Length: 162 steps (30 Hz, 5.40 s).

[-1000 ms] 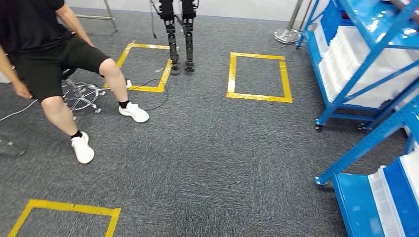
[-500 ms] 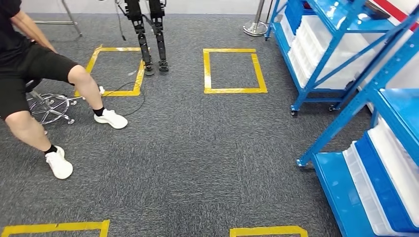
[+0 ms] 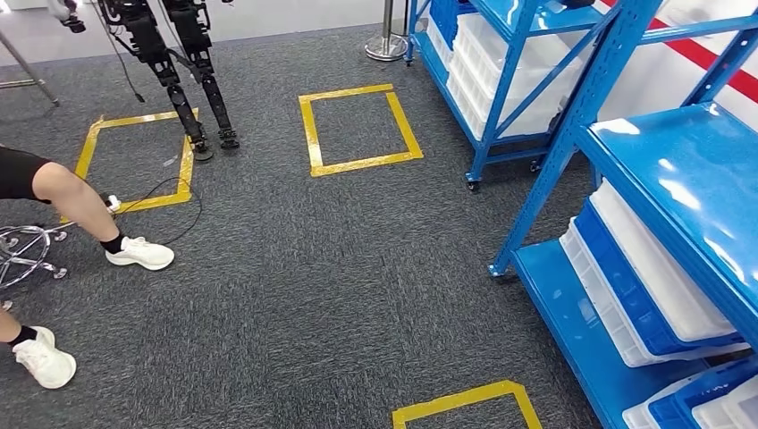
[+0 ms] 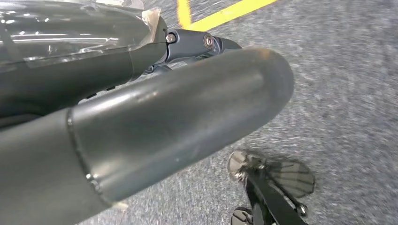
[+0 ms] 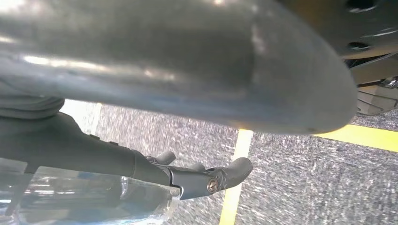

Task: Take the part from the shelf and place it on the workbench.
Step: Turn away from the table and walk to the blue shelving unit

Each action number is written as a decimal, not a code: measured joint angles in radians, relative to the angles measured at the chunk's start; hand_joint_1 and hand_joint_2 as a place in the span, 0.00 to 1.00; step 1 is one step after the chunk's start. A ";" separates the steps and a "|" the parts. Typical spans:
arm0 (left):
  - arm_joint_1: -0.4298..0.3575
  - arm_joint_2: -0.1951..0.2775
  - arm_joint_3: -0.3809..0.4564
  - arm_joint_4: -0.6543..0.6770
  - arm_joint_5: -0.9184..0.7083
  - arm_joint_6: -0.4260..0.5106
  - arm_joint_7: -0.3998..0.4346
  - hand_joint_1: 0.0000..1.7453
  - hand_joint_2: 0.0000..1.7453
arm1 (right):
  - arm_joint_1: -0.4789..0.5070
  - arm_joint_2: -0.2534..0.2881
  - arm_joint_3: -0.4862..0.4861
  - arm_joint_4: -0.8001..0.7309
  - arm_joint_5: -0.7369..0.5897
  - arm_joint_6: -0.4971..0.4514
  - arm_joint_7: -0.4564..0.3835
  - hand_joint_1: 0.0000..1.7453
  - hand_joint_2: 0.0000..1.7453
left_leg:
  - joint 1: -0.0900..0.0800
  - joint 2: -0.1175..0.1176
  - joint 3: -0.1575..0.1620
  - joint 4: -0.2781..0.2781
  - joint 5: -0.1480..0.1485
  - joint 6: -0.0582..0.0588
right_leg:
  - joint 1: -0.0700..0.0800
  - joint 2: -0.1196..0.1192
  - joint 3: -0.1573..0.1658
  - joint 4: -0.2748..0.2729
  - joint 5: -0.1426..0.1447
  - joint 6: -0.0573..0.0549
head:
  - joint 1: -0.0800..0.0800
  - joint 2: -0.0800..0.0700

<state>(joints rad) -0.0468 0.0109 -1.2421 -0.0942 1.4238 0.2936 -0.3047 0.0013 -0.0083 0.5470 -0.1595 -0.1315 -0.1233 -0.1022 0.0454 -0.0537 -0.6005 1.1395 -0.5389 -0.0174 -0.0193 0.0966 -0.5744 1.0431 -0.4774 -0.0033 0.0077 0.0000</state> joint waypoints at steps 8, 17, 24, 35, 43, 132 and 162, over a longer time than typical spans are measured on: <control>-0.005 0.002 0.000 0.000 0.016 0.001 -0.004 0.00 0.00 | -0.001 0.000 0.000 0.000 0.011 -0.001 -0.008 0.00 0.00 | -0.010 0.043 0.038 -0.089 0.033 0.056 | 0.004 -0.054 -0.072 0.112 -0.058 0.031 | 0.008 0.000; -0.039 -0.074 0.015 0.042 0.074 -0.122 -0.346 0.00 0.00 | -0.018 -0.004 0.004 0.000 0.037 0.001 0.036 0.00 0.00 | -0.023 0.152 0.054 -0.088 0.014 0.034 | 0.006 -0.173 -0.015 0.011 -0.018 0.052 | 0.010 0.000; -0.142 -0.129 0.026 0.062 0.095 -0.097 -0.340 0.00 0.00 | -0.023 -0.008 0.008 0.000 0.033 -0.002 0.047 0.00 0.00 | -0.014 0.079 0.007 0.055 -0.086 0.008 | -0.004 -0.102 -0.002 -0.007 -0.001 0.002 | 0.002 0.000; -0.159 -0.130 0.024 0.070 0.093 -0.097 -0.343 0.00 0.00 | -0.023 -0.004 0.008 0.000 0.030 -0.008 0.048 0.00 0.00 | -0.011 0.028 -0.032 0.070 -0.034 0.011 | 0.007 -0.015 0.003 -0.003 -0.003 -0.004 | 0.002 0.000; -0.180 -0.132 0.011 0.079 0.084 -0.082 -0.345 0.00 0.00 | -0.020 0.003 0.008 0.001 0.028 -0.018 0.048 0.00 0.00 | -0.021 0.076 0.038 -0.105 0.048 0.061 | 0.003 -0.073 -0.136 0.218 -0.091 0.030 | 0.011 0.000; -0.104 -0.068 0.536 -0.045 -0.453 -0.165 -0.131 0.00 0.00 | 0.041 0.020 -0.204 -0.073 0.043 -0.002 0.021 0.00 0.00 | -0.038 0.046 0.034 -0.104 0.045 0.036 | 0.020 -0.058 -0.020 -0.012 0.017 0.003 | -0.005 0.000; 0.148 -0.025 1.122 -0.255 -1.286 -0.272 0.241 0.00 0.00 | 0.126 0.007 -0.477 -0.198 0.118 0.102 0.088 0.00 0.00 | -0.038 0.046 0.034 -0.104 0.043 0.035 | 0.020 -0.058 -0.020 -0.012 0.015 0.005 | -0.005 0.000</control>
<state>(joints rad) 0.1009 -0.0145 -0.1196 -0.3492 0.1373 0.0221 -0.0638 0.1270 -0.0011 0.0697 -0.3571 -0.0135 -0.0211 -0.0141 0.0070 -0.0076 -0.5664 1.0351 -0.4955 0.0175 0.0007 0.0391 -0.5943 1.0311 -0.4619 0.0014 0.0027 -0.0002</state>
